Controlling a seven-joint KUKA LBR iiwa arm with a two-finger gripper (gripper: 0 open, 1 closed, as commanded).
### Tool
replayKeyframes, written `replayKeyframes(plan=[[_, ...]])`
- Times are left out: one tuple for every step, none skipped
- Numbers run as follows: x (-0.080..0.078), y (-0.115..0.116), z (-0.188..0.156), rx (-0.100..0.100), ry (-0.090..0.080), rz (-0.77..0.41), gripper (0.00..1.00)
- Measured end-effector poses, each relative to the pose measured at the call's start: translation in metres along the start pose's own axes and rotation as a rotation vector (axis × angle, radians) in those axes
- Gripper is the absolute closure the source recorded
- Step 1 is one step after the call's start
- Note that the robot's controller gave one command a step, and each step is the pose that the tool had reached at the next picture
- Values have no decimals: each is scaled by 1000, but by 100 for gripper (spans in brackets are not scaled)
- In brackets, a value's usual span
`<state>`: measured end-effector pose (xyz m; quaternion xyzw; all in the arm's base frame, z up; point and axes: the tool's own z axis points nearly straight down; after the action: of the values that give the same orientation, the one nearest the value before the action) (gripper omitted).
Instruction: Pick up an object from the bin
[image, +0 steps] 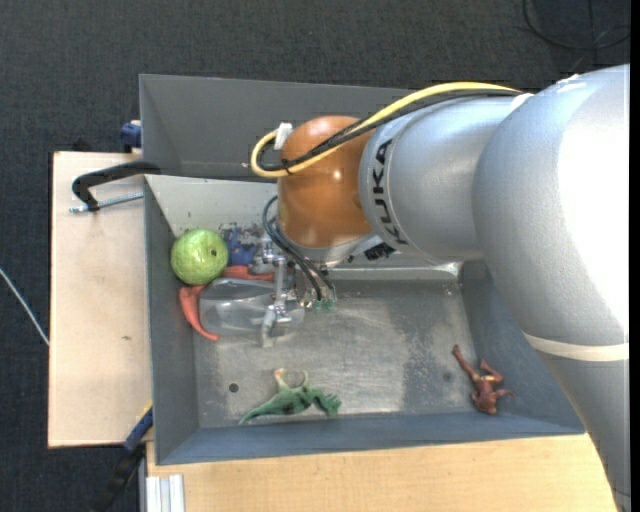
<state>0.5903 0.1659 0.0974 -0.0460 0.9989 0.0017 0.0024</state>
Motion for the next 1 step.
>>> replayKeyframes(plan=[[2, -18, -19, 1, 3, -28, 0]])
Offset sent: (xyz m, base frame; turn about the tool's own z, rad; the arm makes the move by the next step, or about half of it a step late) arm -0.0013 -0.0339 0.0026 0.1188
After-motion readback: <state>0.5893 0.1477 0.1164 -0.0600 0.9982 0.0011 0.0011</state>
